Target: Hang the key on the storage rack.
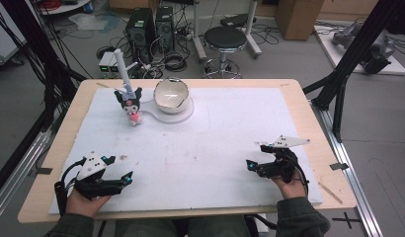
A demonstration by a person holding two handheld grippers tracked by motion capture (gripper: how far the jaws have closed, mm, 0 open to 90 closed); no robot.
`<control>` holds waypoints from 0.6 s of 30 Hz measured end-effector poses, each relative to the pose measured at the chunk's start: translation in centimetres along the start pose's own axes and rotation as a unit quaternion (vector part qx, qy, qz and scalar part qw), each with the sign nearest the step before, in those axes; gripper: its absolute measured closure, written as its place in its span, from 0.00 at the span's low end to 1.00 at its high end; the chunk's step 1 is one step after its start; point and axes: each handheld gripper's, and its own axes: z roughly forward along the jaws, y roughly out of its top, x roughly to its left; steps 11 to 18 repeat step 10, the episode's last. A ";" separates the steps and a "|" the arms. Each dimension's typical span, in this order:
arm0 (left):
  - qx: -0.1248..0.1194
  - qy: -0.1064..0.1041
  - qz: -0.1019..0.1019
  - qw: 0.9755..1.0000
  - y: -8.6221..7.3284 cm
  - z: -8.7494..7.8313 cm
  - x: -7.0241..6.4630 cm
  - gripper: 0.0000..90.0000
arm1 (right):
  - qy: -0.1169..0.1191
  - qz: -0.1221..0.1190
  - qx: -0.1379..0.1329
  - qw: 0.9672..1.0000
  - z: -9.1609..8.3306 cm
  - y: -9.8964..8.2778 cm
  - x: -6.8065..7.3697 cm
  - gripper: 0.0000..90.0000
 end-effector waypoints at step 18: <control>0.003 0.001 0.003 1.000 0.0 0.0 0.1 0.22 | -0.003 -0.002 -0.003 1.000 -0.1 -0.1 0.0 0.13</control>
